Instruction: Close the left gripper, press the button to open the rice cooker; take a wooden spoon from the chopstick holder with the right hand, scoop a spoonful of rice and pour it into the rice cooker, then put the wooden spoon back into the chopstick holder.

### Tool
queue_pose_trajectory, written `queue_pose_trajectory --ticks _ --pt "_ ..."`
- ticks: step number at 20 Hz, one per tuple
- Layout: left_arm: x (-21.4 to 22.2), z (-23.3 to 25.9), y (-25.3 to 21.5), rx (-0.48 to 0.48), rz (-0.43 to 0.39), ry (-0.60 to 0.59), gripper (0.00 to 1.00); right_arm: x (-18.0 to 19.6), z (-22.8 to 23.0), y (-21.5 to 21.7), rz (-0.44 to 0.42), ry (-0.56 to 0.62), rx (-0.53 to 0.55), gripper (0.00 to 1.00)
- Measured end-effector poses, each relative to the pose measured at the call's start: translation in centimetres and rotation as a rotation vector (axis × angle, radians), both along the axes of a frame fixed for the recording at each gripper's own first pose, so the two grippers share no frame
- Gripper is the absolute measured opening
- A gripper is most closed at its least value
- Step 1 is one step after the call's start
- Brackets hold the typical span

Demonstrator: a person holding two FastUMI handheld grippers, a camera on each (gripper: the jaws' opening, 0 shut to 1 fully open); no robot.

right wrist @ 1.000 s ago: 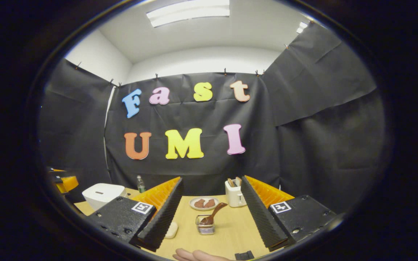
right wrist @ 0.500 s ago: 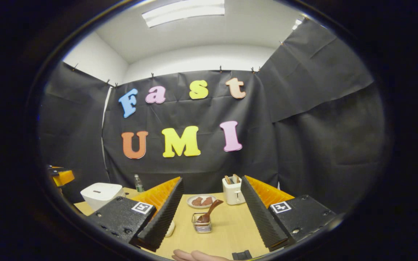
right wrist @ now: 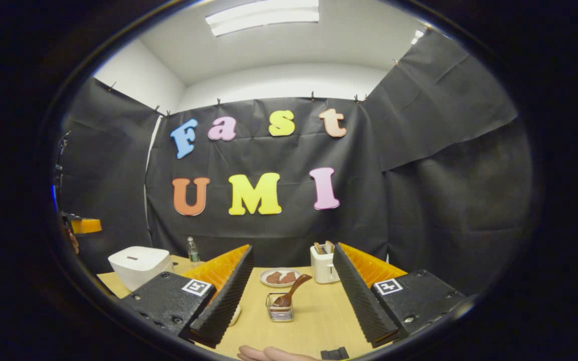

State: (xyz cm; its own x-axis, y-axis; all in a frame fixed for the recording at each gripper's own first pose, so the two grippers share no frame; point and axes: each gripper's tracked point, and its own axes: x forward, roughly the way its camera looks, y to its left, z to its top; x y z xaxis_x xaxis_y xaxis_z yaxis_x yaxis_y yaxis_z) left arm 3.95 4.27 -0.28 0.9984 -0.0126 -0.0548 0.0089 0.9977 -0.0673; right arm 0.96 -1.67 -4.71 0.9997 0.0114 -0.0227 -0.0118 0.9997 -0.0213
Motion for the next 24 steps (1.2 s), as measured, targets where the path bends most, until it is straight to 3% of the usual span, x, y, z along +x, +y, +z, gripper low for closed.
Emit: queue_pose_trajectory --ticks 2,5,7,8,14,15,21,24 --pt "0.6 -0.2 0.9 -0.001 -0.004 0.021 0.52 0.2 -0.4 0.4 0.011 0.006 0.0 1.0" --pt "2.6 -0.6 2.8 0.05 0.014 0.045 0.44 0.8 -1.2 0.3 0.011 0.013 0.012 1.0" --pt "3.5 -1.2 3.5 0.062 0.017 0.077 0.11 1.2 -2.0 0.2 0.008 0.022 0.02 1.0" --pt "4.1 -1.9 4.2 0.067 0.029 0.097 0.05 1.5 -2.5 0.0 0.002 0.028 0.025 1.0" --pt "7.6 -5.4 8.2 0.108 0.141 0.227 0.05 3.4 -5.5 -1.5 -0.028 0.069 0.041 0.97" --pt "8.8 -7.1 8.9 0.098 0.158 0.256 0.0 3.7 -6.0 -1.6 -0.027 0.077 0.043 0.97" --pt "13.1 -12.8 11.0 0.089 0.194 0.437 0.0 4.4 -8.3 -2.4 -0.029 0.099 0.022 1.0" --pt "14.1 -13.8 11.5 0.093 0.21 0.463 0.0 4.3 -8.6 -2.2 -0.02 0.089 0.009 1.0"
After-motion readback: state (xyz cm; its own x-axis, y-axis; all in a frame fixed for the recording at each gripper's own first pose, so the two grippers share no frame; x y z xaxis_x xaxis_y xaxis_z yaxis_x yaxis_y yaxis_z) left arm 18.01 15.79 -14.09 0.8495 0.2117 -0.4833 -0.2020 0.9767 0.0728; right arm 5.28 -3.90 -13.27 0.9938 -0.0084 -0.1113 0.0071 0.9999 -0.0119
